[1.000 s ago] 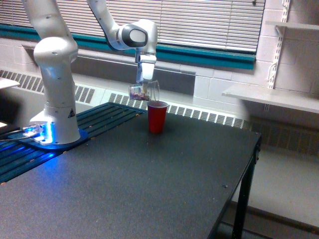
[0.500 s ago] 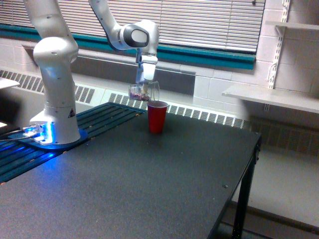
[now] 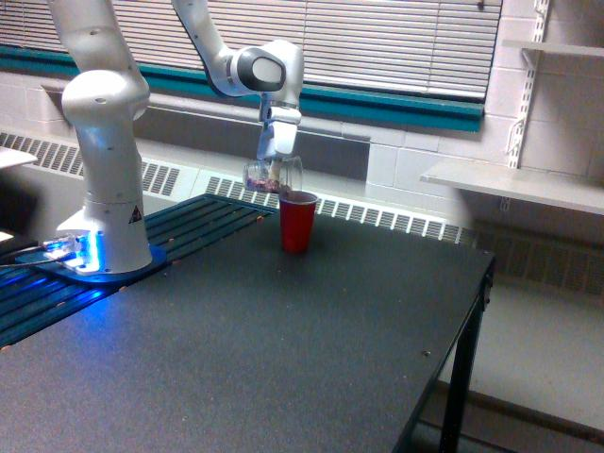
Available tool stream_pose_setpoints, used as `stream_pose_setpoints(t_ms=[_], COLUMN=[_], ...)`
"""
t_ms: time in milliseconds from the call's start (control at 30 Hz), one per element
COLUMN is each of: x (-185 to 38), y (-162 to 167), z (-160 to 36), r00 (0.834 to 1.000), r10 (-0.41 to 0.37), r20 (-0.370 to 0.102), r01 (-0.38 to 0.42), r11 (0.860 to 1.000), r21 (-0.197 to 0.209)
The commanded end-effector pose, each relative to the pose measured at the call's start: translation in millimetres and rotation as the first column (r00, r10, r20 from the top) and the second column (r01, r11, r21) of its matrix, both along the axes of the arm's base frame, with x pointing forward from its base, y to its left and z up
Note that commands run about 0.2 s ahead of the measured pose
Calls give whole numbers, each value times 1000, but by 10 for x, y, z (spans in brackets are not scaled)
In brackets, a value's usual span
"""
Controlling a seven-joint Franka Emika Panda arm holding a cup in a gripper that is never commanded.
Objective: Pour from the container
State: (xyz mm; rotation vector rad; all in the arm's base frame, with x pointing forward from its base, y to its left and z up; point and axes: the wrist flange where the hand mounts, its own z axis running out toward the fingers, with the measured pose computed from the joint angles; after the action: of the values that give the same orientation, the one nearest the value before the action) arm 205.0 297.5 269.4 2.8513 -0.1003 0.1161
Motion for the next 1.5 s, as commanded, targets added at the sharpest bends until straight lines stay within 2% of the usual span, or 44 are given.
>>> stream_pose_setpoints(t_ms=[33,467,1033,1500], x=[14,105,61,123], y=[34,25,21,-41], z=[-10,26,-24,89], r00=[1000,999,998,997], r10=[26,35,49,57], r20=[-18,-19,-48,-43], r01=[-26,-35,-51,-61], r11=[1000,999,997,994], r21=[-14,-34,-57,-86])
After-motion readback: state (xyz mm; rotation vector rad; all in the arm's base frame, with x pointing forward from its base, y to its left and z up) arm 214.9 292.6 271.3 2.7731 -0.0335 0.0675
